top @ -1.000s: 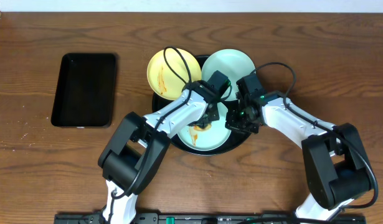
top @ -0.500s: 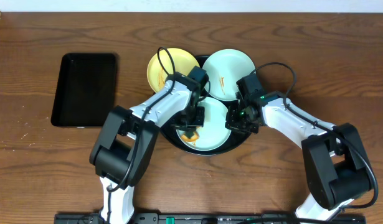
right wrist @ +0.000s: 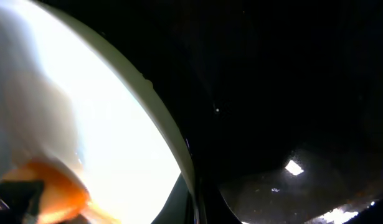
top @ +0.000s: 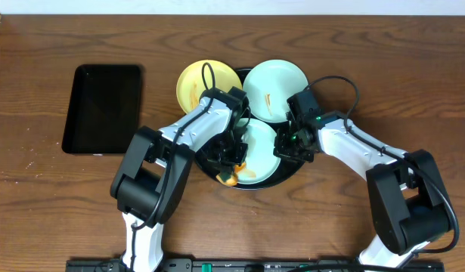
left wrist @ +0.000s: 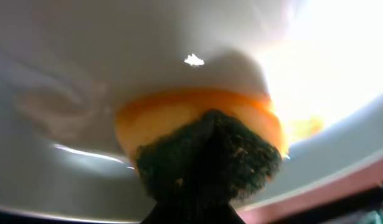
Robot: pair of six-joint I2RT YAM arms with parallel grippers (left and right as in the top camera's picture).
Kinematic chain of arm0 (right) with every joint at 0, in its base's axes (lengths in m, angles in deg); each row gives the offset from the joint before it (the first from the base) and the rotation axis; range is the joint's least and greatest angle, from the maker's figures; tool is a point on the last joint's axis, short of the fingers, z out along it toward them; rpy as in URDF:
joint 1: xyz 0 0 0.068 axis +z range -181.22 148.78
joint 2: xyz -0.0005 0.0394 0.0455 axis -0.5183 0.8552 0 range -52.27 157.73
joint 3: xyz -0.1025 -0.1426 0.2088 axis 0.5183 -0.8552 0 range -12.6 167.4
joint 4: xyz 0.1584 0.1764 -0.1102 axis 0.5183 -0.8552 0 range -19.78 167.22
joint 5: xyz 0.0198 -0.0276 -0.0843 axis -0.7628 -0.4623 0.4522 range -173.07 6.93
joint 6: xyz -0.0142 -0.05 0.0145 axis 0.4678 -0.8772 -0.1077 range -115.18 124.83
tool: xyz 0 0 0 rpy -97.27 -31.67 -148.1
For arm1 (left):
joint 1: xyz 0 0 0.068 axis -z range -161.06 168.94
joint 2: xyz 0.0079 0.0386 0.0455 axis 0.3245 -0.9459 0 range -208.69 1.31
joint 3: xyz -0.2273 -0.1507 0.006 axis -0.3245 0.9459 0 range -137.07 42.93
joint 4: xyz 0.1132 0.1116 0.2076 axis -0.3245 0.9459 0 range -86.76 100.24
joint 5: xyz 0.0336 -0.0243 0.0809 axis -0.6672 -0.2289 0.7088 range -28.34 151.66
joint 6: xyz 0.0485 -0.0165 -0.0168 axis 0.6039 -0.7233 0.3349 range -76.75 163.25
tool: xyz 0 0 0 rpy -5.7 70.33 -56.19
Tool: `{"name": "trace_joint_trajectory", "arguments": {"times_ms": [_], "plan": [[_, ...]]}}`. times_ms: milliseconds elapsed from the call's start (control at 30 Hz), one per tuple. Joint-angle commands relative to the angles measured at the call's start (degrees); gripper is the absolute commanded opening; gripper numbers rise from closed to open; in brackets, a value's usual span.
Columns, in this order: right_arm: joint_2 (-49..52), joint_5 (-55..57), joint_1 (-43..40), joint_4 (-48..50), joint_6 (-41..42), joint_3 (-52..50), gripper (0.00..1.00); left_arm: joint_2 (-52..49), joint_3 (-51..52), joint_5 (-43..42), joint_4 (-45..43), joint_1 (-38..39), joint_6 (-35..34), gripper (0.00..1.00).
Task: Clean dirty plates on tray and stack at the side
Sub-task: 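Scrub the front light-blue plate with the sponge in the left gripper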
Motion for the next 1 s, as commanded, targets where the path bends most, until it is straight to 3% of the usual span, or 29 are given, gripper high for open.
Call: {"name": "trace_joint_trajectory", "arguments": {"times_ms": [0, 200, 467, 700, 867, 967], "plan": [[0.92, 1.33, -0.42, 0.37, -0.24, -0.33, 0.01, -1.70, 1.40, -9.99, 1.25, 0.09, 5.92, 0.07], [0.92, 1.33, -0.42, 0.24, -0.26, -0.33, 0.01, -1.70, 1.40, -11.56, -1.36, 0.09, 7.34, 0.07], [0.92, 1.33, -0.42, 0.24, -0.24, -0.33, 0.01, -1.70, 1.40, -9.07, -11.89, -0.04, 5.20, 0.07], [0.92, 1.33, -0.42, 0.26, -0.24, -0.33, 0.01, -1.70, 1.40, 5.64, -19.19, -0.24, -5.33, 0.07], [0.92, 1.33, -0.42, 0.24, -0.24, -0.33, 0.01, -1.70, 1.40, 19.17, -18.14, -0.22, -20.59, 0.07], [0.92, 1.33, -0.42, 0.44, -0.24, -0.33, 0.01, -1.70, 1.40, 21.27, -15.50, -0.22, -27.54, 0.07]]}}
